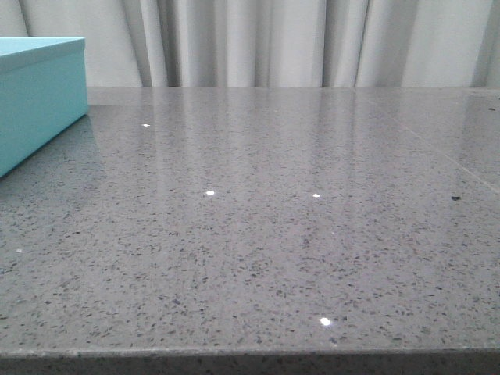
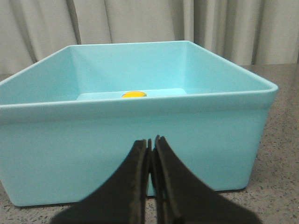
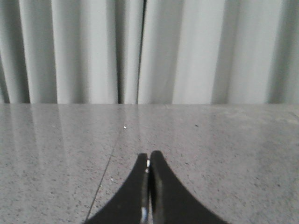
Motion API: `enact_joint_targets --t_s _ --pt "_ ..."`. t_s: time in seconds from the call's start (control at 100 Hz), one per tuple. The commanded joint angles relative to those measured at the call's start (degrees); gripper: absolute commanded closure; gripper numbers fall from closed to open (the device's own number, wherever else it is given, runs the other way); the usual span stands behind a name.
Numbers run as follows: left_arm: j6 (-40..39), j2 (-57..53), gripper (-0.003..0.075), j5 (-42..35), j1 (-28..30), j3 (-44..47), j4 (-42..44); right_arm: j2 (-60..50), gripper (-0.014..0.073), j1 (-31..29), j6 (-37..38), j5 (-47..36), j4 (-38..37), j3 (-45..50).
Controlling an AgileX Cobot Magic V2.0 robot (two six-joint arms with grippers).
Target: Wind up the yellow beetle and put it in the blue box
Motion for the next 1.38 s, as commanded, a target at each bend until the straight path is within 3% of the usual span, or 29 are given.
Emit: enact_joint_targets --t_s 0.0,0.15,1.37 --pt "-0.57 -1.89 0.0738 -4.14 -0.35 1.19 -0.46 -0.75 0.0661 -2.19 0.60 -0.35 0.20 -0.54" --pt "-0.57 -1.89 0.0739 -4.14 -0.35 1.19 -0.46 -5.02 0.0661 -2.95 0.60 4.91 0.20 -0.54" --pt "-0.57 -1.78 0.0738 -4.14 -0.35 1.19 -0.46 -4.79 0.0661 -2.95 0.60 4.18 0.20 -0.52"
